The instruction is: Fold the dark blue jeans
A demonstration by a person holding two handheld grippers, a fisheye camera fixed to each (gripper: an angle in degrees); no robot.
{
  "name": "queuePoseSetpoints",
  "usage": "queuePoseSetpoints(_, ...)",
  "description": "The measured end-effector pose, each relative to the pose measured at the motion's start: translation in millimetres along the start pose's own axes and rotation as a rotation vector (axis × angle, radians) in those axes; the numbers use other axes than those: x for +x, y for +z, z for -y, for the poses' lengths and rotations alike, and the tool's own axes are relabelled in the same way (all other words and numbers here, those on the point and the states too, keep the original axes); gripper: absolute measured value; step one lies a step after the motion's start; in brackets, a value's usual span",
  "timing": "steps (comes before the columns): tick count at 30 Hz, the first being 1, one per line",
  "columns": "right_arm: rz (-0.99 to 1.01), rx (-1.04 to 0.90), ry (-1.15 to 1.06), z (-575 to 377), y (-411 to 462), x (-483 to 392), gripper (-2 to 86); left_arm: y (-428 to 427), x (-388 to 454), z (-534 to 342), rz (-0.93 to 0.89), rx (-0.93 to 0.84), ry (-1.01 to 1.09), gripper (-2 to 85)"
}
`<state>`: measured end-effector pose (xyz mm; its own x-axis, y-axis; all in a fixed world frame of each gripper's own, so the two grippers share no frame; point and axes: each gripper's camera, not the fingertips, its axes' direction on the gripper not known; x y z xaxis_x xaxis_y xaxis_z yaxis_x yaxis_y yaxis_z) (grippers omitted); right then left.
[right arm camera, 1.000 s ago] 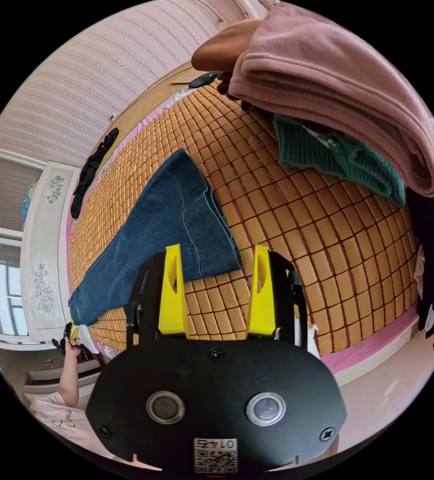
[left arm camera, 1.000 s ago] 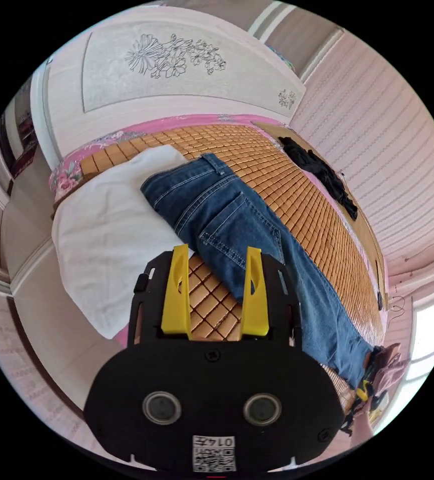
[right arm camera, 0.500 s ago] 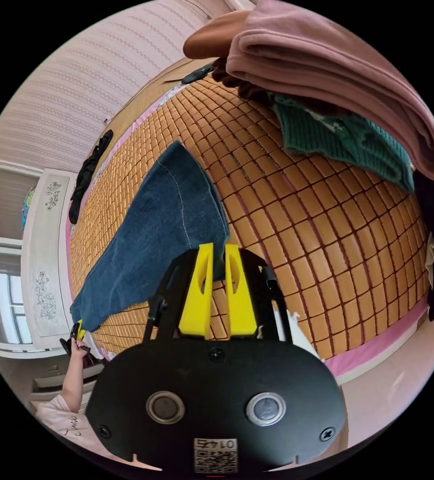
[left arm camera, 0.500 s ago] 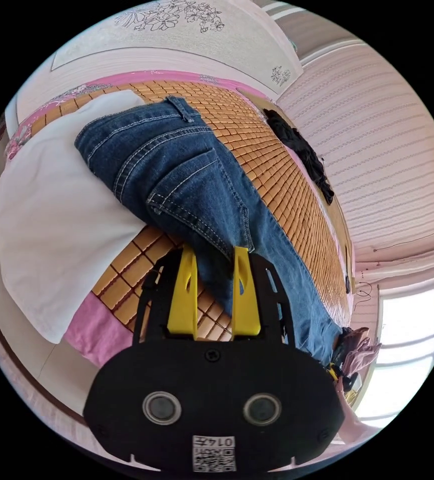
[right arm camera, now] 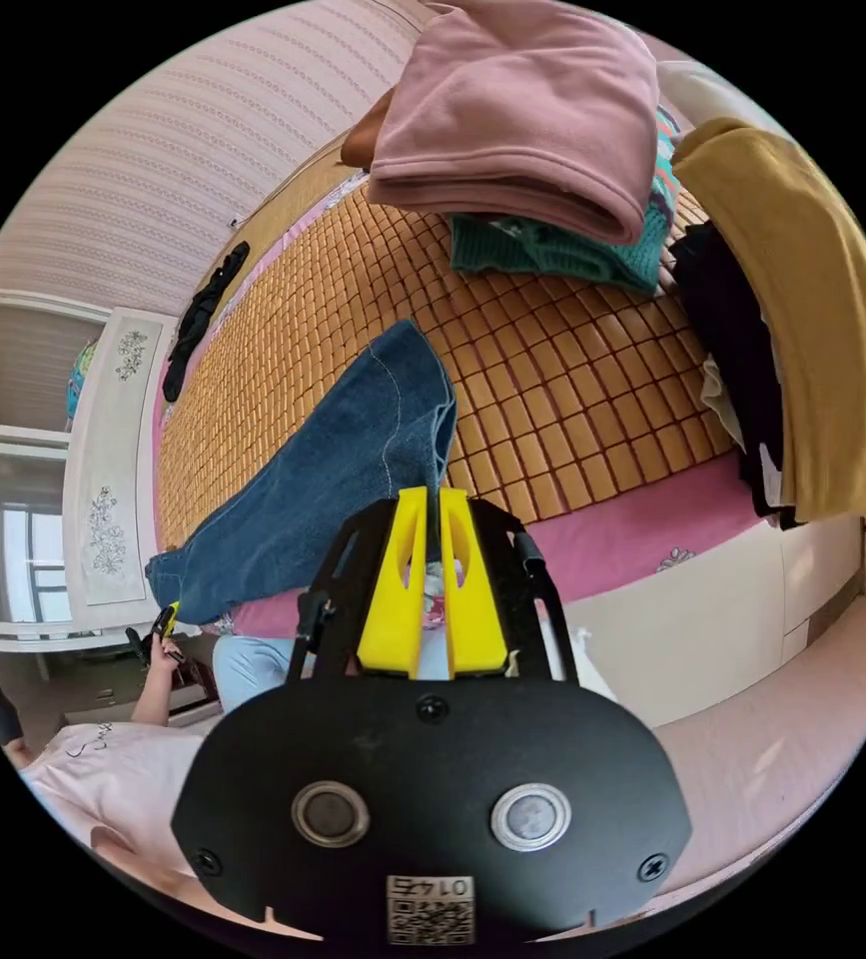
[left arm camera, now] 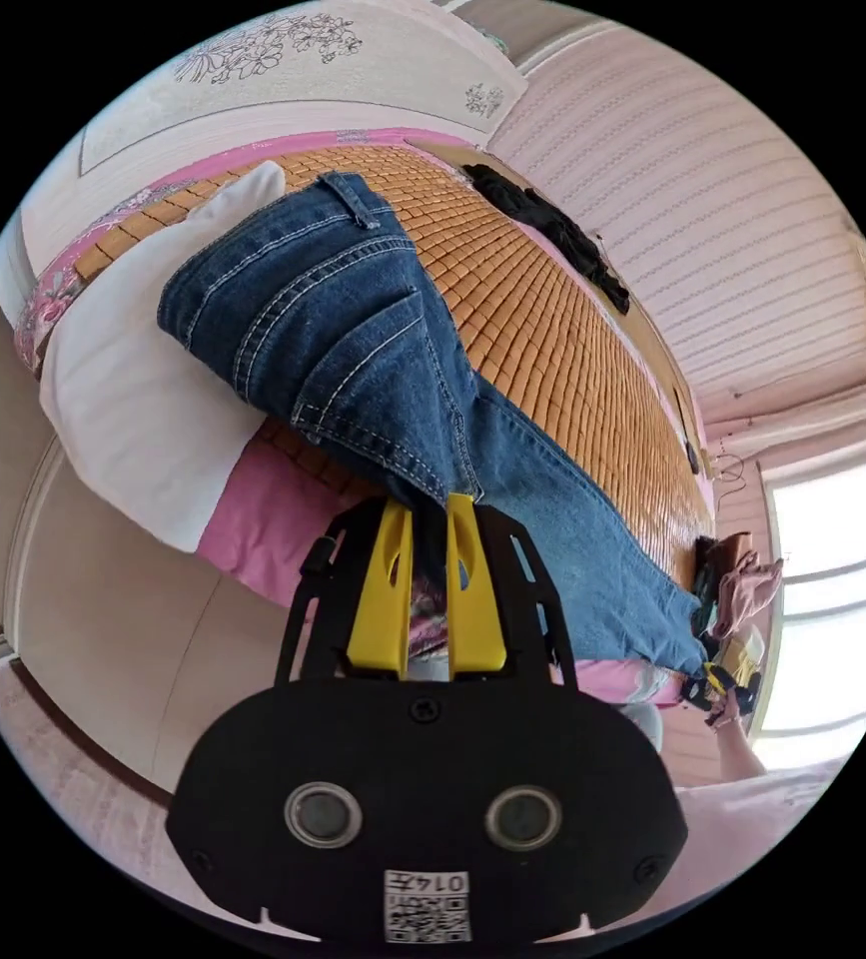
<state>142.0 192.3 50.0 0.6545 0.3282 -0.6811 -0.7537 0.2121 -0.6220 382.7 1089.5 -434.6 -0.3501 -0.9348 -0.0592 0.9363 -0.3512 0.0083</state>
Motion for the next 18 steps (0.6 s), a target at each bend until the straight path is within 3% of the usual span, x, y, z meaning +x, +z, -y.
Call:
queuePoseSetpoints(3, -0.049, -0.031, 0.032, -26.6, 5.4, 21.5, 1.1, 7.0, 28.0, -58.2, 0.157, -0.066, 0.182, 8.4)
queuePoseSetpoints(8, -0.286, -0.014, 0.014, -36.1, 26.0, 6.8, 2.1, 6.3, 26.0, -116.5, 0.184, -0.092, 0.207, 9.0)
queuePoseSetpoints(10, -0.390, 0.002, -0.128, -32.7, 38.8, -29.3, 3.6, -3.5, 34.6, -133.5, 0.295, -0.068, 0.326, 6.8)
queuePoseSetpoints(12, -0.454, -0.006, -0.406, -29.1, 71.6, -99.0, 6.4, -12.7, 51.6, -144.8, 0.387, -0.060, 0.447, 6.6)
queuePoseSetpoints(18, -0.370, -0.124, -1.052, -45.7, 201.4, -295.2, 8.9, 46.2, 167.8, -130.1, 0.432, -0.017, 0.890, 7.9)
